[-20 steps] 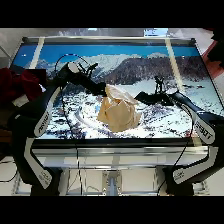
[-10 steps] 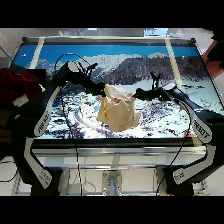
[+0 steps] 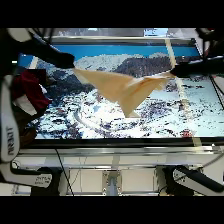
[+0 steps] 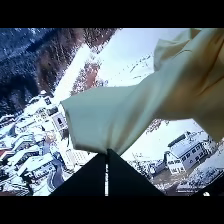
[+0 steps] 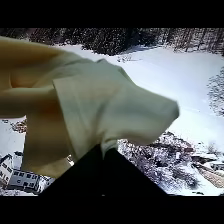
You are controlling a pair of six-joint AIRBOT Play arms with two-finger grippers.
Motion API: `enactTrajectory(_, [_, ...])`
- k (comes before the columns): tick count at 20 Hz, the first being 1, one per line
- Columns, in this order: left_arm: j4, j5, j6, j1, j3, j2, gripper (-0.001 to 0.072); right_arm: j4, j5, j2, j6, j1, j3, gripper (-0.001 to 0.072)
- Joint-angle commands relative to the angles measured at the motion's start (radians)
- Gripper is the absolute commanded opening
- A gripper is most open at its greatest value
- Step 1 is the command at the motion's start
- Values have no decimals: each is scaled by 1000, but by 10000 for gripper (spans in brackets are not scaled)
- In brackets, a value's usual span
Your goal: Fold the shirts.
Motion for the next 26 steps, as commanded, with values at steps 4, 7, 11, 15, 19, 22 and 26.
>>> enactTrajectory(4, [177, 96, -57, 12, 16, 330, 8, -220, 80, 414, 107, -15, 25, 30])
enactTrajectory(7, [191, 203, -92, 10, 2, 338, 8, -140, -9, 424, 114, -15, 19, 30])
enactTrajectory(11, [211, 298, -115, 10, -53, 226, 7, -31, -198, 290, 109, -14, -14, 30])
enactTrajectory(15, [263, 288, -155, 10, -53, -31, 7, -9, -318, 25, 118, -10, -95, 30])
enactTrajectory(19, [304, 329, -236, 10, -53, -278, 8, 13, -441, -277, 178, 42, -182, 30])
enactTrajectory(22, [301, 407, -292, 10, -53, -372, 9, 11, -574, -438, 229, 114, -191, 30])
enactTrajectory(26, [299, 506, -297, 10, -46, -389, 11, -3, -818, -506, 290, 192, -191, 32])
